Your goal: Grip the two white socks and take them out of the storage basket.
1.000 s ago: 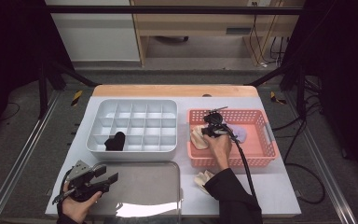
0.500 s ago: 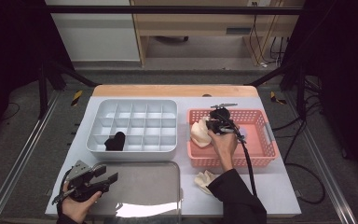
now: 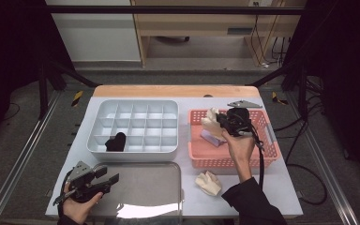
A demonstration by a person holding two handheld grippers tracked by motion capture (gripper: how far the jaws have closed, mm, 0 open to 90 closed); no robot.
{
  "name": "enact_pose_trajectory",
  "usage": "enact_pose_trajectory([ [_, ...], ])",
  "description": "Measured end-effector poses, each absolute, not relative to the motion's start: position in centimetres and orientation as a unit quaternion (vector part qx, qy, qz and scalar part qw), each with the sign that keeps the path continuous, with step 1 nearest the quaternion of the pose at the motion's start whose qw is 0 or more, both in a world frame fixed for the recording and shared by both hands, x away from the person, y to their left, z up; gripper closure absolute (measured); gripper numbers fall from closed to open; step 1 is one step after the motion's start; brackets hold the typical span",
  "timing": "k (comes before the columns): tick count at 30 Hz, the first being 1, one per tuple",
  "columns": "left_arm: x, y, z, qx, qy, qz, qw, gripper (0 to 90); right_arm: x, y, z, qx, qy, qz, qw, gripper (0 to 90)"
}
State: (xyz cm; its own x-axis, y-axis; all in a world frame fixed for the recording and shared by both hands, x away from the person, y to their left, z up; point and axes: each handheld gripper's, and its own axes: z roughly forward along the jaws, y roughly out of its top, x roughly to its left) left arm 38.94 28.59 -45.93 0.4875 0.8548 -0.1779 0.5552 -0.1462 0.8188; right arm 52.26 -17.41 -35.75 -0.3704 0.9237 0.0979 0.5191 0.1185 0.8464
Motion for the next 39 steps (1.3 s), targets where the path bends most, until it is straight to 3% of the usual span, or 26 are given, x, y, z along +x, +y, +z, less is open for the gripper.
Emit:
enact_pose_trajectory([
  [8, 38.9, 28.6, -45.9, 0.737, 0.479, 0.169, 0.446, 38.1, 50.5, -18.3, -34.0, 0.492, 0.703, 0.450, 0.247, 86.4],
  [20, 38.9, 28.6, -45.9, 0.737, 0.480, 0.168, 0.445, 38.1, 45.0, -18.2, -31.1, 0.433, 0.710, 0.499, 0.245, 86.4],
  [33, 38.9, 28.5, -46.0, 0.738, 0.479, 0.170, 0.443, 38.1, 39.5, -19.6, -31.6, 0.405, 0.715, 0.523, 0.227, 86.4],
  [39, 38.9, 28.5, -45.9, 0.738, 0.480, 0.170, 0.444, 38.1, 37.7, -20.4, -33.4, 0.410, 0.721, 0.516, 0.213, 86.4],
])
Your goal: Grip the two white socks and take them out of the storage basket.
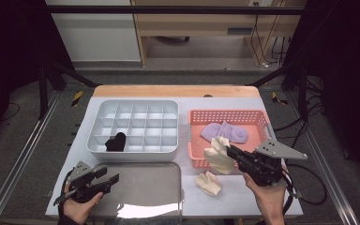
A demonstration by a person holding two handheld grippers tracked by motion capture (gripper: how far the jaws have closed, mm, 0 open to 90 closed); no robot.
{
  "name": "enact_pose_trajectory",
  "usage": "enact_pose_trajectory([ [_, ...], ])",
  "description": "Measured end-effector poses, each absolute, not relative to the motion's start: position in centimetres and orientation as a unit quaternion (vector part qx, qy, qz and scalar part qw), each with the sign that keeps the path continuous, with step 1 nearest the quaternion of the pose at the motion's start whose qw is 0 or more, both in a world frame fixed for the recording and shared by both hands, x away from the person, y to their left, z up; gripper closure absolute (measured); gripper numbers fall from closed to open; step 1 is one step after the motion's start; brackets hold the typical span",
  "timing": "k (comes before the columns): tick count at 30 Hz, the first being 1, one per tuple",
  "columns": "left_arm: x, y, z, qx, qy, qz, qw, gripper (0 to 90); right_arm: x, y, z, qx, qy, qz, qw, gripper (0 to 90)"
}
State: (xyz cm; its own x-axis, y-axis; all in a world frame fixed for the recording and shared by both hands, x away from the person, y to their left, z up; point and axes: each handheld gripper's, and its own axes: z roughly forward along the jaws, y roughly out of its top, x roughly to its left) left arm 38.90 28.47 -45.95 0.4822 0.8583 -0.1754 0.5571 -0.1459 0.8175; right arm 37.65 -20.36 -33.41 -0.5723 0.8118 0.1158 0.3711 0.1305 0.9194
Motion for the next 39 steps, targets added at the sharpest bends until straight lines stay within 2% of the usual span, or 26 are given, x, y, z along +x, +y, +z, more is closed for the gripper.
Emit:
enact_pose_trajectory([
  [15, 38.8, 28.5, -45.8, 0.735, 0.479, 0.170, 0.448, 38.1, 35.3, -23.3, -38.0, 0.458, 0.729, 0.468, 0.198, 86.4],
  [24, 38.8, 28.5, -45.8, 0.736, 0.478, 0.169, 0.448, 38.1, 35.9, -24.8, -42.1, 0.508, 0.729, 0.421, 0.183, 86.4],
  [34, 38.7, 28.4, -45.7, 0.737, 0.476, 0.168, 0.450, 38.1, 37.6, -24.9, -45.9, 0.543, 0.739, 0.347, 0.197, 85.5],
  [39, 38.6, 28.4, -45.7, 0.734, 0.477, 0.168, 0.453, 38.7, 38.0, -24.9, -46.7, 0.551, 0.740, 0.327, 0.205, 79.1],
])
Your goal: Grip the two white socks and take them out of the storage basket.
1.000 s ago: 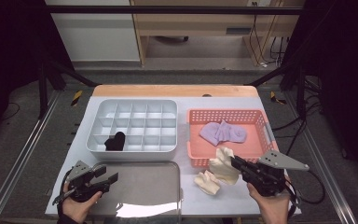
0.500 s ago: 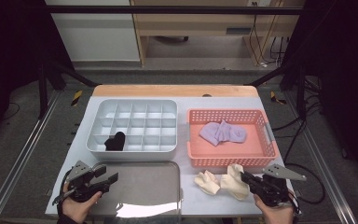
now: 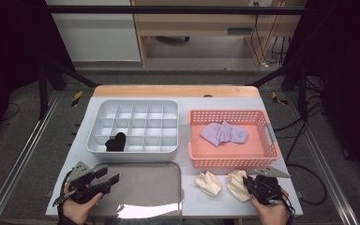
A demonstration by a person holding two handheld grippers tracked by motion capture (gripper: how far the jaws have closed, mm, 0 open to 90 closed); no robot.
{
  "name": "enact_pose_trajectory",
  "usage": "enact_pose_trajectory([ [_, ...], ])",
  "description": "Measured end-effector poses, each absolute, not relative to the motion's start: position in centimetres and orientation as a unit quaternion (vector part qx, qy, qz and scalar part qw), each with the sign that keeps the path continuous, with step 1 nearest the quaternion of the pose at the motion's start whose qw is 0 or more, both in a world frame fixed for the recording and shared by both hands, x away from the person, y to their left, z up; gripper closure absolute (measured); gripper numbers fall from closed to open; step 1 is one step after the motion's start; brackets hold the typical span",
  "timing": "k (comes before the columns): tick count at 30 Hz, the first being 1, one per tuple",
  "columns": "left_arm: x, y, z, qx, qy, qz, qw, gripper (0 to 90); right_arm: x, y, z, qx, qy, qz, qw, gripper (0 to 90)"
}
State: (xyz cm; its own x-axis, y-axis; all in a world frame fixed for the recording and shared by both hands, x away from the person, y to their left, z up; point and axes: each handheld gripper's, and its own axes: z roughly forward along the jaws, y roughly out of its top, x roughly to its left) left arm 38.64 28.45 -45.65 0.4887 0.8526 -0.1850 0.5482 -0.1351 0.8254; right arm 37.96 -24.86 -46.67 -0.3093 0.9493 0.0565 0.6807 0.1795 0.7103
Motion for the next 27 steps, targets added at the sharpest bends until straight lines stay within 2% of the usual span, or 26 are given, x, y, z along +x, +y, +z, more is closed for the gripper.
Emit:
enact_pose_trajectory([
  [5, 38.7, 28.4, -45.6, 0.734, 0.478, 0.163, 0.453, 39.0, 37.5, -24.7, -45.0, 0.542, 0.723, 0.363, 0.228, 70.0],
  [10, 38.7, 28.3, -45.6, 0.733, 0.479, 0.161, 0.456, 39.5, 36.9, -23.8, -43.1, 0.515, 0.717, 0.400, 0.247, 69.7],
  [17, 38.6, 28.1, -45.4, 0.730, 0.479, 0.157, 0.461, 40.4, 36.7, -19.1, -42.8, 0.446, 0.761, 0.433, 0.186, 70.6],
  [20, 38.5, 28.0, -45.3, 0.731, 0.477, 0.157, 0.462, 40.4, 36.9, -17.8, -43.2, 0.437, 0.770, 0.431, 0.173, 70.2],
  [23, 38.4, 27.8, -45.2, 0.732, 0.475, 0.156, 0.462, 40.4, 37.8, -16.0, -44.4, 0.425, 0.784, 0.422, 0.164, 65.6],
  [27, 38.4, 27.6, -45.2, 0.733, 0.474, 0.155, 0.463, 40.3, 38.8, -15.3, -45.6, 0.430, 0.789, 0.410, 0.156, 66.0],
])
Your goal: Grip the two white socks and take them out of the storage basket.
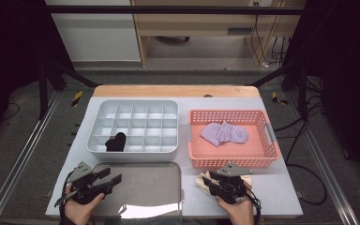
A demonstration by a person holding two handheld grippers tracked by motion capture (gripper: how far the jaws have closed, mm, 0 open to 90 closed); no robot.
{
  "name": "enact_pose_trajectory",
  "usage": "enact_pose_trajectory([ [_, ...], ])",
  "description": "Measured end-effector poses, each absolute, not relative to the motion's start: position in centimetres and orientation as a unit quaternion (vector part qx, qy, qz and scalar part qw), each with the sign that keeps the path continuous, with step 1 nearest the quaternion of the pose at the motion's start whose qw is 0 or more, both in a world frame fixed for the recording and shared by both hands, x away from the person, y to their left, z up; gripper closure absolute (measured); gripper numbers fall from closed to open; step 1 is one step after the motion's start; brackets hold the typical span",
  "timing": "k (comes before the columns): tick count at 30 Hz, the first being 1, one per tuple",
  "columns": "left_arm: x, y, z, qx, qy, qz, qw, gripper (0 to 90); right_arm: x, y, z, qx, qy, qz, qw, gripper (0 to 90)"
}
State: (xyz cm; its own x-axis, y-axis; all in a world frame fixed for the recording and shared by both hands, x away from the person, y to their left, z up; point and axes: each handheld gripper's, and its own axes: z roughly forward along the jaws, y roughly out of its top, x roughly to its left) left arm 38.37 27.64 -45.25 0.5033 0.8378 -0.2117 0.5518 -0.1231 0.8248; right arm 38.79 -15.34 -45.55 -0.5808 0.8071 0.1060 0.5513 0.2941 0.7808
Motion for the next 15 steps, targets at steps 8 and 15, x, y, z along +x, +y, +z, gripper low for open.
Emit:
enact_pose_trajectory([
  [8, 38.3, 27.4, -45.4, 0.737, 0.471, 0.153, 0.460, 39.5, 38.8, -15.9, -45.5, 0.436, 0.788, 0.409, 0.145, 81.7],
  [15, 38.4, 27.4, -45.5, 0.739, 0.471, 0.152, 0.456, 39.1, 39.0, -18.1, -45.4, 0.480, 0.754, 0.411, 0.179, 77.3],
])
